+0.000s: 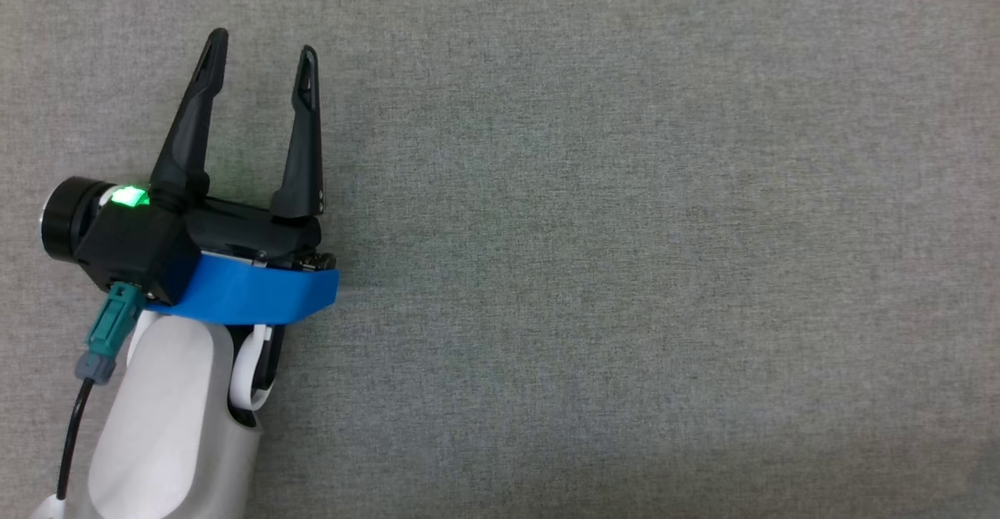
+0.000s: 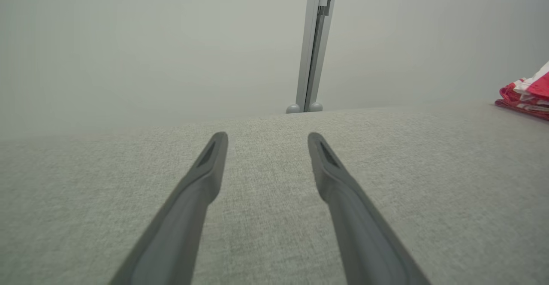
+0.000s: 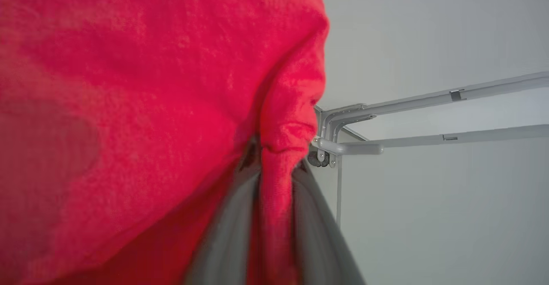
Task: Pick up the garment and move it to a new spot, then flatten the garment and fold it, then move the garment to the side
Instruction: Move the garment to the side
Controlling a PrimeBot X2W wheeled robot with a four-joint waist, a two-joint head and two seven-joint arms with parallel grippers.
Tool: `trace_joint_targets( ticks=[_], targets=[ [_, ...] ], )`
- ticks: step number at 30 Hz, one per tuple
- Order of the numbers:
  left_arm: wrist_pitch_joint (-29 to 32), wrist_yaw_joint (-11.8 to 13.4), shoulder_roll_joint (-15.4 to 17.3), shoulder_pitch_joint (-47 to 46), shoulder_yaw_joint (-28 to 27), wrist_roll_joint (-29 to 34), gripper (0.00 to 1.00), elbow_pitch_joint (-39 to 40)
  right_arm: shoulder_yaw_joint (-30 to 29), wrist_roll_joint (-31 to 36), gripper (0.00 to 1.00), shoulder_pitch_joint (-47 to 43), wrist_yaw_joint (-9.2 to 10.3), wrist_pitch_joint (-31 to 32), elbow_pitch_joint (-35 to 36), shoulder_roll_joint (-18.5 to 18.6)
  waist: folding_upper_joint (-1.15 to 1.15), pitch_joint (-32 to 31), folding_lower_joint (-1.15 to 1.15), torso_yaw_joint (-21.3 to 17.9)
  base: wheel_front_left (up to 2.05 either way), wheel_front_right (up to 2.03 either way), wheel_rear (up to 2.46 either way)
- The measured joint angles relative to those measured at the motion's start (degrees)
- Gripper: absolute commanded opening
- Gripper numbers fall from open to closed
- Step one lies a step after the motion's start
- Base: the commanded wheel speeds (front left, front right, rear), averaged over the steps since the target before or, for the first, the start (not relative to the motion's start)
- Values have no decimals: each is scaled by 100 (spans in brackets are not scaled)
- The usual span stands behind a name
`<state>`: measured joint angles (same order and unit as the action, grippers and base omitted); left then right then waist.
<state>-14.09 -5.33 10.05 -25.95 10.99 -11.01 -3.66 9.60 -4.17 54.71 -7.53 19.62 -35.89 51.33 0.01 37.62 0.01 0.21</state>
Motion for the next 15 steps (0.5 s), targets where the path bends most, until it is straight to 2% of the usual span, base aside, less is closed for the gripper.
trace_joint_targets(
  ticks=[5,9,15],
  targets=[
    [42,18,32,-3,49,2,100,15,-895,659,100,-293,2,-56,-187,-489,0,-7,0,60,0,0,0],
    [45,35,32,1,65,0,100,-76,-1467,995,100,-570,2,-290,-66,-983,-2,-221,-1,106,0,0,0],
    [34,76,18,185,51,-96,100,-381,-1827,1121,100,-916,2,-1032,356,-1933,-1,-752,-1,145,0,0,0]
  ],
)
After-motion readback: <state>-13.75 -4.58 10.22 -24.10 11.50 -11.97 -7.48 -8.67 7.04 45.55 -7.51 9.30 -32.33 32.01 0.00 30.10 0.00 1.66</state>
